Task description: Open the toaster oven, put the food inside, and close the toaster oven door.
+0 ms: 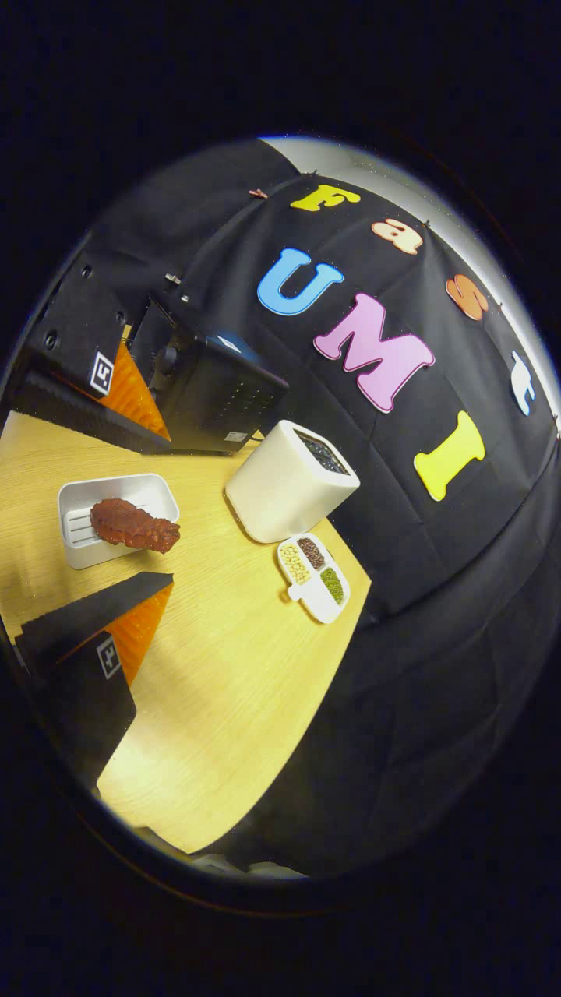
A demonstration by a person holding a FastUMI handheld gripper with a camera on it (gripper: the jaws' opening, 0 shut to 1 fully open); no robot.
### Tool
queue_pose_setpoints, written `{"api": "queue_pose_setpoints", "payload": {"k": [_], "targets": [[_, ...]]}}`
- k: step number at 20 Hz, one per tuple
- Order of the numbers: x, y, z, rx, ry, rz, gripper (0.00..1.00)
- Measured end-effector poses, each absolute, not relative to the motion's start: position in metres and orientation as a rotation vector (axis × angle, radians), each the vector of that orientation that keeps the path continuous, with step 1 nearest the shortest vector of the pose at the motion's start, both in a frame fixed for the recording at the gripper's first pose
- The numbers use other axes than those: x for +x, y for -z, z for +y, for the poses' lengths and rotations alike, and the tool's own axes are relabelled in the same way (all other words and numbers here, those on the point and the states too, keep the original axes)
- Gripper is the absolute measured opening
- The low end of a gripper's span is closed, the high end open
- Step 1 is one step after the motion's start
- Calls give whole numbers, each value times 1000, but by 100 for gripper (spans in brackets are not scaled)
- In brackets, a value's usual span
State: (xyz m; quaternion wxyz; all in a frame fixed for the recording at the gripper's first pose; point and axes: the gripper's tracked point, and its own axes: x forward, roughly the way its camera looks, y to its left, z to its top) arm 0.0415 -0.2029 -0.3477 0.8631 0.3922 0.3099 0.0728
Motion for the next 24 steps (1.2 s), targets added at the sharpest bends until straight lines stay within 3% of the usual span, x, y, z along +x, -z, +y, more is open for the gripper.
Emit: {"api": "queue_pose_setpoints", "payload": {"k": [4,5,9,12,18,24], "targets": [[49,385,-186,905,-184,735,83],[48,393,-183,908,-193,755,75],[54,401,-173,983,-212,791,21],[53,395,-176,993,-216,786,14],[56,351,-187,1047,-212,688,14],[33,253,-137,1066,-234,544,13]]}}
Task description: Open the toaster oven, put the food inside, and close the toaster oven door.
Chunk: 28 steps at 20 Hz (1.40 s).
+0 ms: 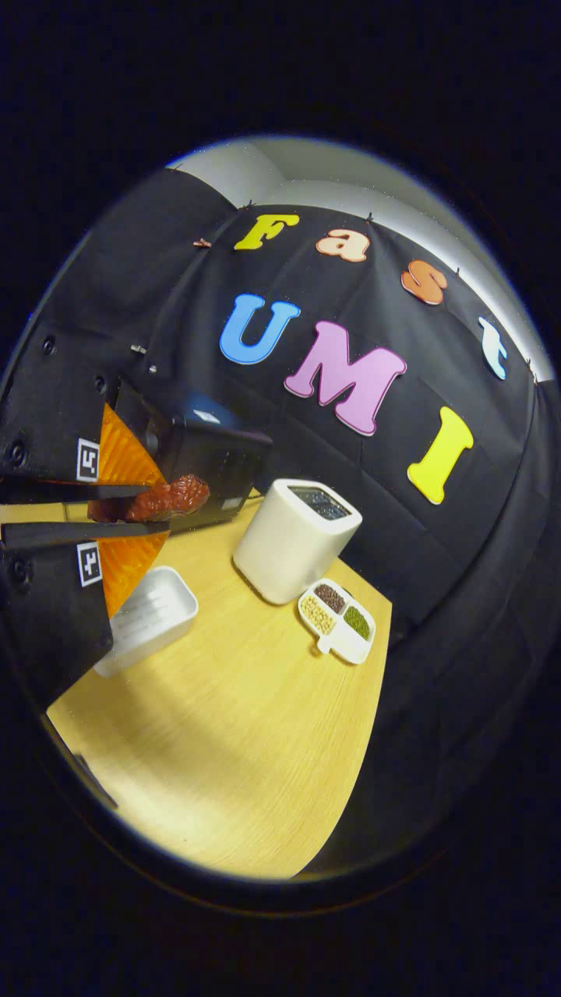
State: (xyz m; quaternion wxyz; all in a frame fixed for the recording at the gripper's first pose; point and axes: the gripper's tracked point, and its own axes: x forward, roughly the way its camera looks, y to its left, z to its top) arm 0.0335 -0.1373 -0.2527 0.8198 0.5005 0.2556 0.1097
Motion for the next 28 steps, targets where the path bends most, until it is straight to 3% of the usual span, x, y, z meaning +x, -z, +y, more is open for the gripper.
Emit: {"api": "queue_pose_setpoints", "payload": {"k": [6,14,28], "targets": [[1,201,-19,1133,-283,505,13],[-11,226,120,1149,-354,602,13],[89,313,170,1267,-269,663,13]]}}
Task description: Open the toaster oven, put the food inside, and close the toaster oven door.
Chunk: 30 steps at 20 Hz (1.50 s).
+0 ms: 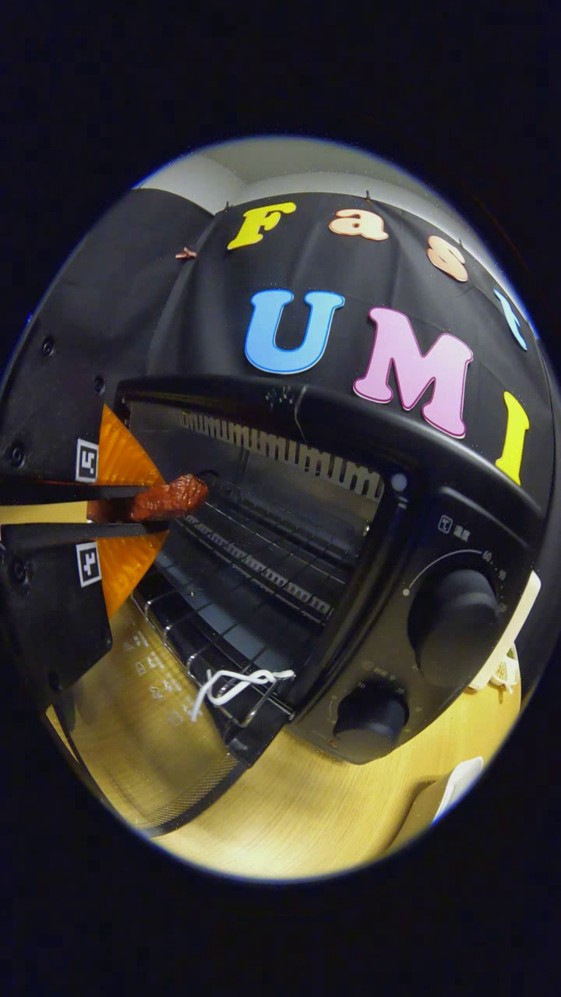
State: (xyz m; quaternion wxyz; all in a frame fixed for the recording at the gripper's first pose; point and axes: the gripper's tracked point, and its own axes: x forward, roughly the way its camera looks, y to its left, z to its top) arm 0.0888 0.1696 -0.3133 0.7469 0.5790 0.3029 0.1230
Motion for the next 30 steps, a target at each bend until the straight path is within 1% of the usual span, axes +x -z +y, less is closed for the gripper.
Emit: {"api": "queue_pose_setpoints", "payload": {"k": [2,4,6,7,8,10,11,16,26,30], "targets": [[93,315,168,1180,-267,652,13],[95,323,162,996,-244,633,19],[97,315,156,866,-231,589,43],[107,314,151,814,-212,578,60],[111,312,147,780,-204,569,67],[116,311,132,696,-153,539,92],[117,307,129,668,-143,529,96],[104,308,125,639,-137,559,96],[44,292,111,532,-192,620,97],[18,281,100,344,-233,615,97]]}}
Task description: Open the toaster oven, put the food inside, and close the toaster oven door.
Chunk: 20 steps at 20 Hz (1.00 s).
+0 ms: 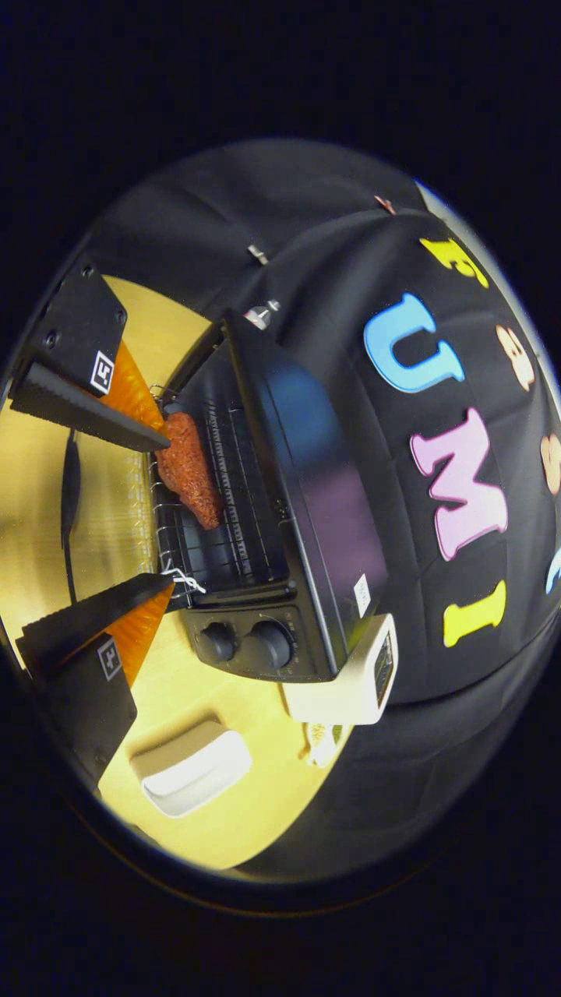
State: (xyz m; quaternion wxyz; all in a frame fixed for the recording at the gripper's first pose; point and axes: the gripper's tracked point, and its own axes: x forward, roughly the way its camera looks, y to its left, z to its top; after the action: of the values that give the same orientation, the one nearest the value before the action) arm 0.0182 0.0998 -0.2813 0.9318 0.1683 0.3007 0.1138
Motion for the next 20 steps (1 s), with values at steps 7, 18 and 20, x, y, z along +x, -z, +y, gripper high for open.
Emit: {"api": "queue_pose_setpoints", "payload": {"k": [7,18,20], "targets": [[-29,265,114,290,-322,636,97],[-94,310,148,212,-356,805,97],[-101,324,154,184,-356,840,97]]}}
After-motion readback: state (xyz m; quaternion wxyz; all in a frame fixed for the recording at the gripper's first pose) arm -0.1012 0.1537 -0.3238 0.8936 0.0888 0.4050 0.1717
